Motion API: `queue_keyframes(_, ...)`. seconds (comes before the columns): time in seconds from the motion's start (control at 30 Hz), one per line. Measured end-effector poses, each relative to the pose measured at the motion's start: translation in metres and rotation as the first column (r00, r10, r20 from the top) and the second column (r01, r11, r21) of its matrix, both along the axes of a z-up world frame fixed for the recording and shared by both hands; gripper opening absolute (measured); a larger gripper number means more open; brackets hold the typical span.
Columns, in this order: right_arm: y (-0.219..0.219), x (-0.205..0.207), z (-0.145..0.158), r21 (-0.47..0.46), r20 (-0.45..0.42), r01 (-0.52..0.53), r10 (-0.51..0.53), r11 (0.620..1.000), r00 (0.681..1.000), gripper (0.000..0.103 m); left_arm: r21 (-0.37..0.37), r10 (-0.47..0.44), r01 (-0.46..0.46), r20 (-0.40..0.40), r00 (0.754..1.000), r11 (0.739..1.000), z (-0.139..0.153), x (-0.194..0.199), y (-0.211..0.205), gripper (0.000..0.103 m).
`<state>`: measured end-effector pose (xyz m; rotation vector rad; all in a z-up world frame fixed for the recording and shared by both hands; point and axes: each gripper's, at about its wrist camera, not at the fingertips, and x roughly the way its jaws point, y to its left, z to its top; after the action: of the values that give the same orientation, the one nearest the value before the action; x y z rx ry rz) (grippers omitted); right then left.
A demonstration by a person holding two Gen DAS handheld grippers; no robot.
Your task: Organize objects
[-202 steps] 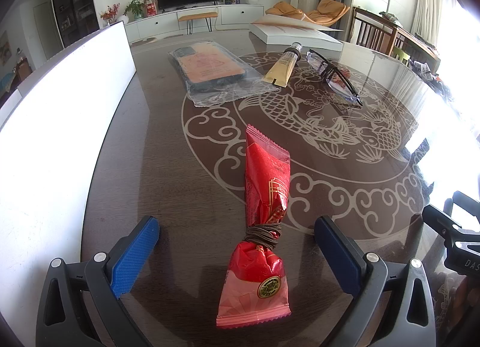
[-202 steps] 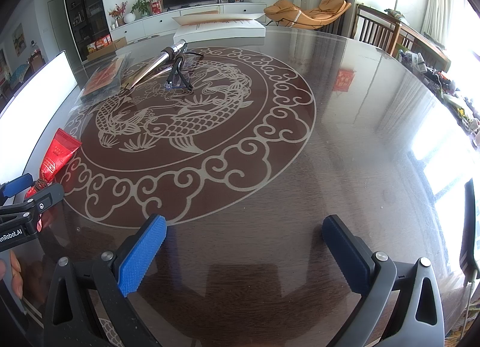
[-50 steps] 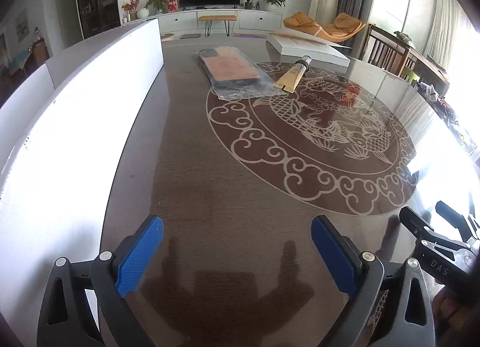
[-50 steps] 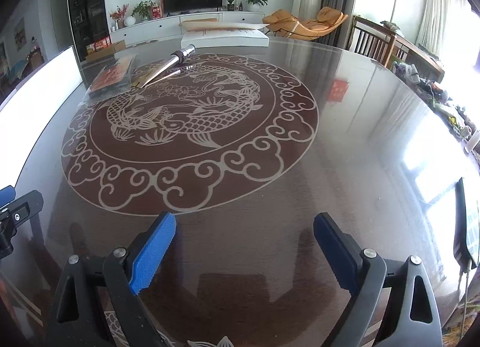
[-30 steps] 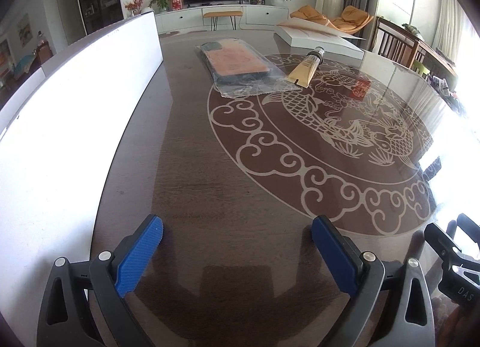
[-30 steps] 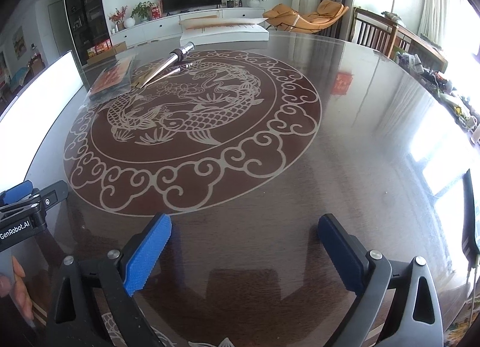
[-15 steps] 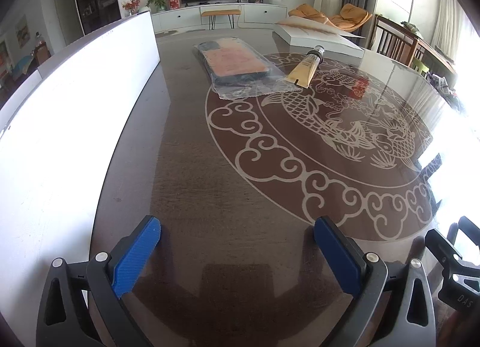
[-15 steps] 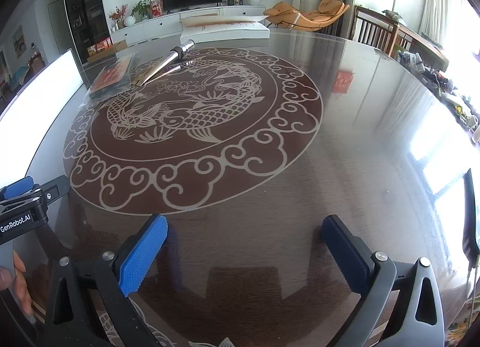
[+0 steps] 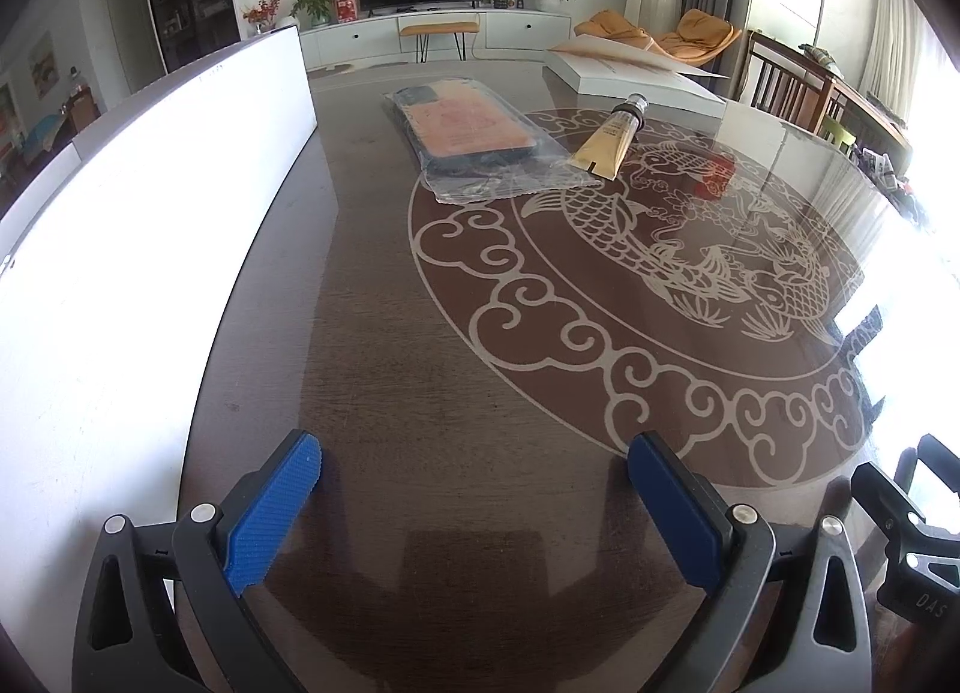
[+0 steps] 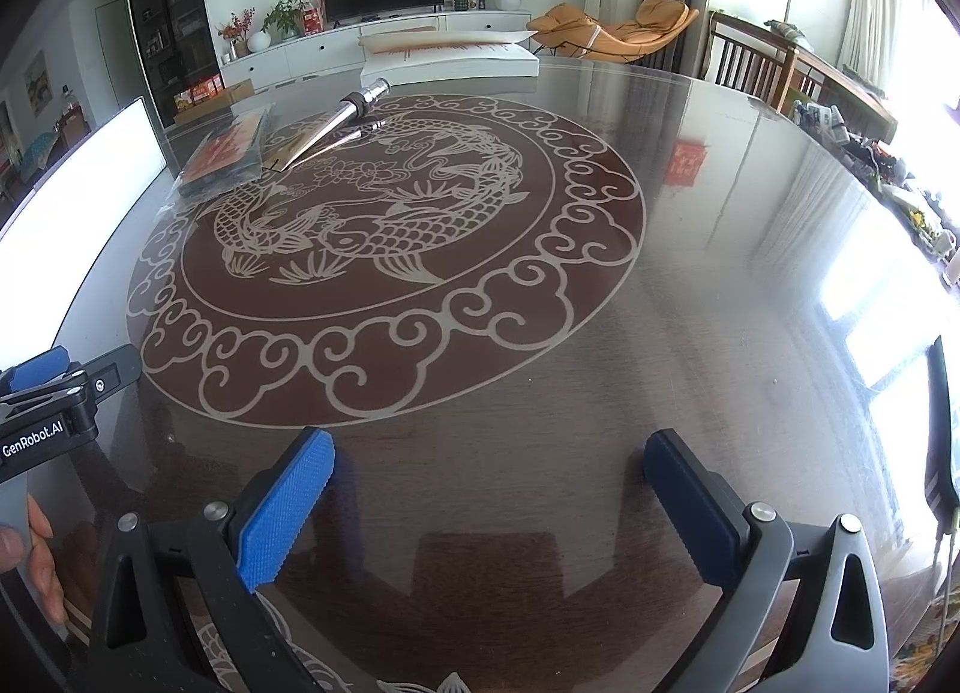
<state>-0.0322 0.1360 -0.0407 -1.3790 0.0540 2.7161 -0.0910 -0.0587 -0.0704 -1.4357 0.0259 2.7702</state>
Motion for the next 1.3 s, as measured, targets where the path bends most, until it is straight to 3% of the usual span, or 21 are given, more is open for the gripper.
queue_keyframes(0.83, 0.002, -0.010, 0.001, -0.005, 0.022, -0.035, 0.035, 0.999, 0.999, 0.103, 0.000, -0.012, 0.012, -0.001, 1.000, 1.000, 0.001, -0.014, -0.003, 0.103)
queue_keyframes(0.97, 0.002, -0.062, 0.011, -0.092, 0.066, -0.047, 0.053, 0.995, 0.996, 0.102, -0.001, -0.012, 0.012, -0.001, 1.000, 1.000, 0.001, -0.014, -0.003, 0.103)
queue_keyframes(1.07, -0.012, -0.116, 0.032, -0.157, 0.018, -0.069, 0.073, 0.985, 0.997, 0.102, -0.001, -0.012, 0.012, -0.001, 1.000, 1.000, 0.001, -0.014, -0.003, 0.103)
queue_keyframes(1.13, -0.028, -0.158, 0.038, -0.182, 0.023, -0.079, 0.084, 0.980, 0.996, 0.094, -0.001, -0.012, 0.012, -0.001, 1.000, 1.000, 0.001, -0.014, -0.003, 0.103)
queue_keyframes(1.3, -0.075, -0.246, 0.023, -0.214, 0.125, -0.061, 0.089, 0.975, 0.988, 0.092, -0.001, -0.012, 0.012, -0.001, 1.000, 1.000, 0.001, -0.014, -0.003, 0.103)
